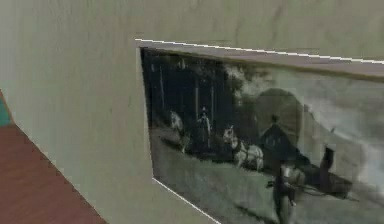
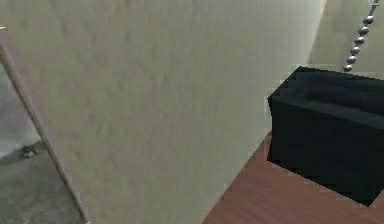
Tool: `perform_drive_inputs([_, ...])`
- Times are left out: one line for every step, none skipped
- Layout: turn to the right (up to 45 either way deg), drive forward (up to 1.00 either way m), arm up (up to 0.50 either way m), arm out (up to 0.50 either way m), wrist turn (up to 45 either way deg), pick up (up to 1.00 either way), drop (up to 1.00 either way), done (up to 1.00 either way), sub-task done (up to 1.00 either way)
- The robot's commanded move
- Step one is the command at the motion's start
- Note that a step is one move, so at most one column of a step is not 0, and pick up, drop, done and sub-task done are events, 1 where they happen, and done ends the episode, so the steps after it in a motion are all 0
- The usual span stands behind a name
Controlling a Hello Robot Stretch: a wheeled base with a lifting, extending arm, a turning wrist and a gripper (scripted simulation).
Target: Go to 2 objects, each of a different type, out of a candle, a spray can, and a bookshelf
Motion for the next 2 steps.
perform_drive_inputs([-45.0,0.00,0.00,0.00,0.0,0.00,0.00,0.00,0.00])
perform_drive_inputs([-3.0,0.00,0.00,0.00,0.0,0.00,0.00,0.00,0.00])
